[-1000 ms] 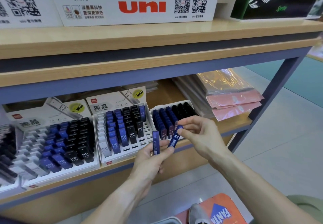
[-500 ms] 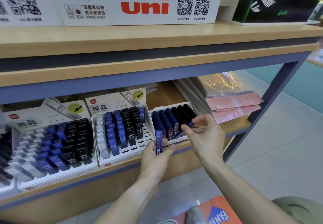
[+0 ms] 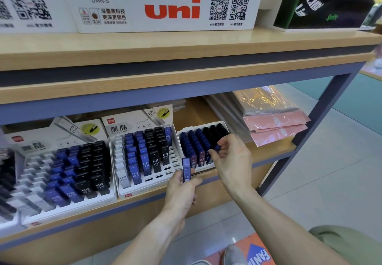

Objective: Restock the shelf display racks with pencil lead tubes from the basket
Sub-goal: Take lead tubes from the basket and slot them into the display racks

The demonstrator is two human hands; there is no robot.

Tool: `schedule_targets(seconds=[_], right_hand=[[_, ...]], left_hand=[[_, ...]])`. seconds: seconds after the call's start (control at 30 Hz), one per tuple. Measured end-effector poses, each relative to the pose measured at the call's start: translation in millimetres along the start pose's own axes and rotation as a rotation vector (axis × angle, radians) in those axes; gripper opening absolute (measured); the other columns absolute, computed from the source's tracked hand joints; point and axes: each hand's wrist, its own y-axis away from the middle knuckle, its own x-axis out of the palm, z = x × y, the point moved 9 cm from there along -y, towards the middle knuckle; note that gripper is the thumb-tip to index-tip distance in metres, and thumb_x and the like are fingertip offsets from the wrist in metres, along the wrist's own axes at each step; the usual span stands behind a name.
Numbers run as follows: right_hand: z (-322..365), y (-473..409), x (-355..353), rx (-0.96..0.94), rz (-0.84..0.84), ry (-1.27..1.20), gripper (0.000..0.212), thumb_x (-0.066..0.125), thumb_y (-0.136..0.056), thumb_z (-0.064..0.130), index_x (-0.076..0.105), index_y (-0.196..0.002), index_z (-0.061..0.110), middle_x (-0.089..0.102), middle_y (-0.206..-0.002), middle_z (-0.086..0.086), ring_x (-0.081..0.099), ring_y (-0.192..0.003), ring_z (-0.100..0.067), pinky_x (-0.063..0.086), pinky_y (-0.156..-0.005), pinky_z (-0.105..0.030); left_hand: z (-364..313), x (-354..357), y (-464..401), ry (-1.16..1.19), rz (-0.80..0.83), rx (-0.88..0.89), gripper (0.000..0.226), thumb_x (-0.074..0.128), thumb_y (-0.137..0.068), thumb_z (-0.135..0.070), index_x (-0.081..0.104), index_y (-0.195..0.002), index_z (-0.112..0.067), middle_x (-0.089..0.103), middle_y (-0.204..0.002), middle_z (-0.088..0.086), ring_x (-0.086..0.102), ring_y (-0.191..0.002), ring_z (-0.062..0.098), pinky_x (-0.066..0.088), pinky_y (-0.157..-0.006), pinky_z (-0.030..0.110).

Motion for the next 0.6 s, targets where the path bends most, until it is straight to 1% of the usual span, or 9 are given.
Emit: schedule_targets(seconds=[0.1,0.2,0.33,0.43,0.47,0.53,0.6], right_hand=[[7.8,-0.9,3.9,-0.08,0.021,0.089,0.029,0.083,-0.081,0.022,0.057,-0.095,0.023,0.054,-0.09,0.009,0.059,-0.072,-0.013,0.054,-0.069,-0.037],[10.8,-1.9,5.9,-0.118,0.036,0.149,0.027,0.082,-0.082,0.025,0.06,-0.098,0.021,0.055,-0.09,0.008,0.06,-0.071,-0.015,0.053,-0.066,-0.035],[13.9,3.5,9.6,-0.163,0.058,0.206,0.02,0.079,-0.083,0.023,0.065,-0.096,0.02,0.059,-0.089,0.007,0.061,-0.073,-0.016,0.051,-0.063,-0.034],[9.3,4.6,12.2,-0.128,0.082,0.198,0.017,0.078,-0.085,0.026,0.067,-0.098,0.021,0.06,-0.09,0.008,0.062,-0.075,-0.015,0.051,-0.065,-0.034],[7.6,3.7,11.9,-0.111,0.084,0.189,0.017,0.078,-0.085,0.027,0.068,-0.098,0.022,0.06,-0.09,0.009,0.062,-0.075,-0.014,0.051,-0.065,-0.033],[6.3,2.1,10.5,-0.09,0.087,0.184,0.018,0.078,-0.085,0.028,0.069,-0.099,0.022,0.059,-0.09,0.009,0.061,-0.075,-0.014,0.049,-0.066,-0.031],[7.8,3.2,8.1,-0.075,0.084,0.187,0.018,0.077,-0.086,0.03,0.067,-0.1,0.023,0.057,-0.091,0.009,0.059,-0.074,-0.014,0.046,-0.064,-0.03]], left_hand=[[2.0,-0.9,0.8,-0.007,-0.002,-0.024,0.04,0.069,-0.092,-0.012,0.059,-0.13,-0.02,0.058,-0.075,-0.003,0.047,-0.057,0.014,0.042,-0.051,0.026],[3.4,-1.5,1.3,-0.016,0.0,-0.043,0.054,0.069,-0.092,-0.013,0.051,-0.143,-0.018,0.059,-0.079,-0.001,0.049,-0.058,0.013,0.044,-0.051,0.024],[0.2,-0.3,4.3,-0.027,0.017,-0.037,0.045,0.067,-0.093,-0.011,0.056,-0.135,-0.021,0.055,-0.077,0.003,0.048,-0.06,0.014,0.043,-0.052,0.026],[0.9,-0.4,5.8,-0.016,0.024,-0.053,0.05,0.066,-0.093,-0.011,0.052,-0.14,-0.021,0.054,-0.075,0.004,0.049,-0.058,0.013,0.042,-0.05,0.025],[0.7,-0.4,6.7,-0.007,0.025,-0.06,0.048,0.065,-0.093,-0.01,0.052,-0.139,-0.02,0.053,-0.073,0.003,0.048,-0.057,0.012,0.042,-0.049,0.025],[-0.3,0.7,8.6,0.036,0.033,-0.086,0.039,0.061,-0.094,-0.008,0.055,-0.132,-0.016,0.053,-0.068,0.002,0.047,-0.054,0.012,0.04,-0.047,0.025],[-3.7,1.7,11.2,0.099,0.042,-0.099,0.023,0.055,-0.096,-0.007,0.058,-0.118,-0.008,0.055,-0.065,0.003,0.046,-0.052,0.014,0.039,-0.048,0.027]])
